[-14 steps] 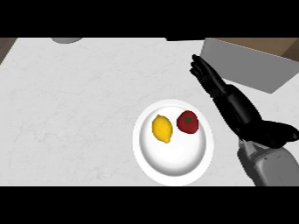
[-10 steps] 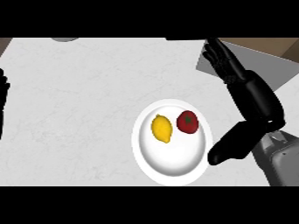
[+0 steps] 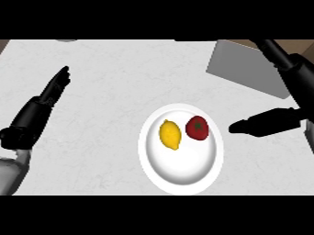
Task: Pick the lemon from the plate and place it in the cardboard box
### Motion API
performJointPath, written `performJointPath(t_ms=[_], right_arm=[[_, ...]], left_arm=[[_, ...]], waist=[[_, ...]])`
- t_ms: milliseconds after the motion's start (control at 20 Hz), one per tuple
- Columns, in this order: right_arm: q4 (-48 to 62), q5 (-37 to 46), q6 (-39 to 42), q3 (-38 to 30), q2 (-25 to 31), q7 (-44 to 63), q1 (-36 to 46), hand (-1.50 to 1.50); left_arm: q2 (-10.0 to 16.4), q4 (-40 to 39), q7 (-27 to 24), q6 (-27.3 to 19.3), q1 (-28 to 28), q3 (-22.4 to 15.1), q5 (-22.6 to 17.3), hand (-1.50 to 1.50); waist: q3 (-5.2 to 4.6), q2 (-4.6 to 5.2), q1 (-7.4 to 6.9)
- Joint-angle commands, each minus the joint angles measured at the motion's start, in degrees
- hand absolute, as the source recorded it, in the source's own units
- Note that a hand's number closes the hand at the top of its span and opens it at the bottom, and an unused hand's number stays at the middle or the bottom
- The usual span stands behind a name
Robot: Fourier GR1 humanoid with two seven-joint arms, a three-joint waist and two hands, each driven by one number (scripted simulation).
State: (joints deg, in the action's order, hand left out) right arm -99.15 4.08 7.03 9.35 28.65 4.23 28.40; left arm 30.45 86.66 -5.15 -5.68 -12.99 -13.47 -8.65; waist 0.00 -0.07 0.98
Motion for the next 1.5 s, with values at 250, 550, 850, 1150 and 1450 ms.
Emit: performJointPath(t_ms=[250, 550, 850, 1150, 1450], right_arm=[[-2.41, 13.76, 6.45, 9.18, 4.41, -3.56, 2.68, -1.50], [-6.55, 18.51, 18.97, 18.67, 7.02, 10.59, 8.67, -1.50], [-9.89, 18.50, 30.84, 26.13, -0.36, 27.89, 15.71, -1.50], [-9.78, 20.08, 37.04, 30.27, -11.04, 42.63, 15.83, -1.50], [-4.11, 23.78, 37.75, 32.71, -19.69, 47.73, 13.45, -1.50]], left_arm=[[-0.95, -5.02, -5.14, 4.94, -1.24, 0.83, 0.83, 0.00], [-1.73, -1.02, -2.00, 4.78, -0.21, -0.53, 1.07, 0.00], [-2.76, -0.33, -1.51, 4.25, 0.70, -0.83, 2.71, 0.00], [-1.77, -1.43, -2.06, 7.08, -0.60, 2.70, 2.15, 0.00], [-4.59, -1.31, -3.46, 7.04, 1.27, 2.61, 4.49, 0.00]], waist=[[-0.07, 0.14, -1.07], [-0.15, -0.20, -1.45], [-0.15, -0.29, -1.32], [-0.07, -0.12, -0.87], [-0.04, 0.00, -1.06]])
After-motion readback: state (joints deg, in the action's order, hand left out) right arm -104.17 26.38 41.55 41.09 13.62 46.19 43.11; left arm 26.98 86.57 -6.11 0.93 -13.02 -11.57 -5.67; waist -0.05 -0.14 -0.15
